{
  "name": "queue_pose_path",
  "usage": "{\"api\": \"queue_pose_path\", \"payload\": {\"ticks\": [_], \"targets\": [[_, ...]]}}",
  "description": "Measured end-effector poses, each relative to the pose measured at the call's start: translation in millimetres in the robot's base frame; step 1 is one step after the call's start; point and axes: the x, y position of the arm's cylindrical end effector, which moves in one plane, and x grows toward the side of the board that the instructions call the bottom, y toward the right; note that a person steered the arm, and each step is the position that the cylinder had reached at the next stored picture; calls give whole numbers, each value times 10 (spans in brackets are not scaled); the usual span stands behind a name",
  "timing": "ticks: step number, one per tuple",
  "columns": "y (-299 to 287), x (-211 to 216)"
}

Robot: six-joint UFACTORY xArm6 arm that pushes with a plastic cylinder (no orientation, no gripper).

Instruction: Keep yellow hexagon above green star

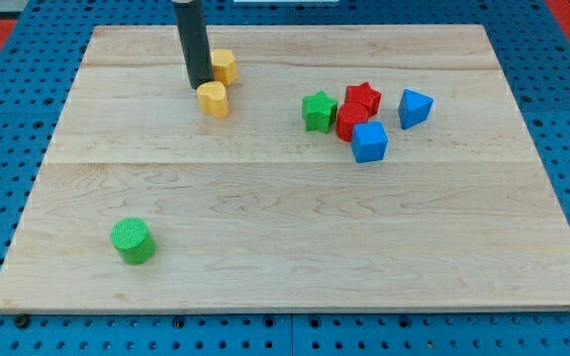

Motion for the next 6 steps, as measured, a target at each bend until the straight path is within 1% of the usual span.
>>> {"api": "queue_pose_path", "payload": {"ticks": [1, 2, 3, 5, 6], "targets": [[-181, -368], [613, -272], [1144, 98], [1268, 193], [1028, 253]]}}
